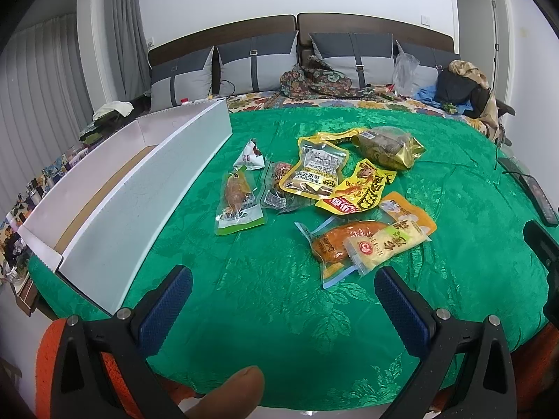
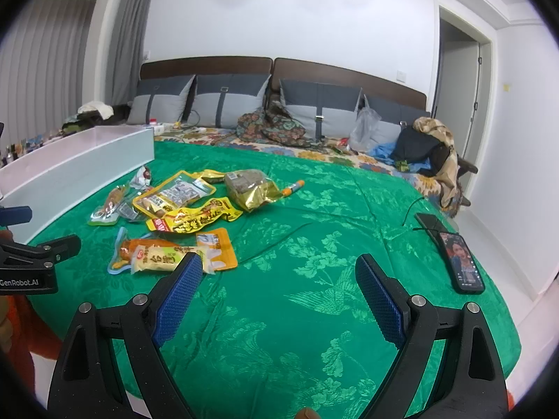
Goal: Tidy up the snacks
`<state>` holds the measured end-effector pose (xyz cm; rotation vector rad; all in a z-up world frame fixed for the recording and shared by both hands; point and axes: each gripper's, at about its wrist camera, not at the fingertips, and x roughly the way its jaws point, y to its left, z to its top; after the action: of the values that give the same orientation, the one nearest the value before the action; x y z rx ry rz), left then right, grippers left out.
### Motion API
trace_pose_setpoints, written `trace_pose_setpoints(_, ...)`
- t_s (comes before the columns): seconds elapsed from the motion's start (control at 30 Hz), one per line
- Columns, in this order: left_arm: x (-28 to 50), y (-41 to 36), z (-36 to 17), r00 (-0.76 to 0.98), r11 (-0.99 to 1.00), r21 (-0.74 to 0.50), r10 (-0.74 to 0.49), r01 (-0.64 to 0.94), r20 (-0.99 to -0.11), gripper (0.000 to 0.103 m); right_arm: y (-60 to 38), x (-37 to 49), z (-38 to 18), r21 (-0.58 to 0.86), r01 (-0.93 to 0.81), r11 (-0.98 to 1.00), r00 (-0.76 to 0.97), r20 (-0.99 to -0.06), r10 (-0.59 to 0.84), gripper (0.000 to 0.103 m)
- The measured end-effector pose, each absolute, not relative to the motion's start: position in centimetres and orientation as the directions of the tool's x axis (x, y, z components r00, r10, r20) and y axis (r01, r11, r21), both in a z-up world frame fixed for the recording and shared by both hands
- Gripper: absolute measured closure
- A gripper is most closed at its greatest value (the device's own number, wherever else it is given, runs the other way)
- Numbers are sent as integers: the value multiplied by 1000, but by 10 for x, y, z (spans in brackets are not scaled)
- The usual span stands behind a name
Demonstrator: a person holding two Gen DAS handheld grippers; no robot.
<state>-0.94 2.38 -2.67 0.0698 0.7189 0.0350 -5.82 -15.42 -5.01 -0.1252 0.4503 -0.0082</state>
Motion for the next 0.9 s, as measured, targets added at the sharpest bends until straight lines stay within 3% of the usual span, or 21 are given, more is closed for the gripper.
trace_pose_setpoints(0.9,-5,30,-44,724,995,104,79,-11,-685,0,-152,-52,-55,-127,-31,991,890,-455,-30,11)
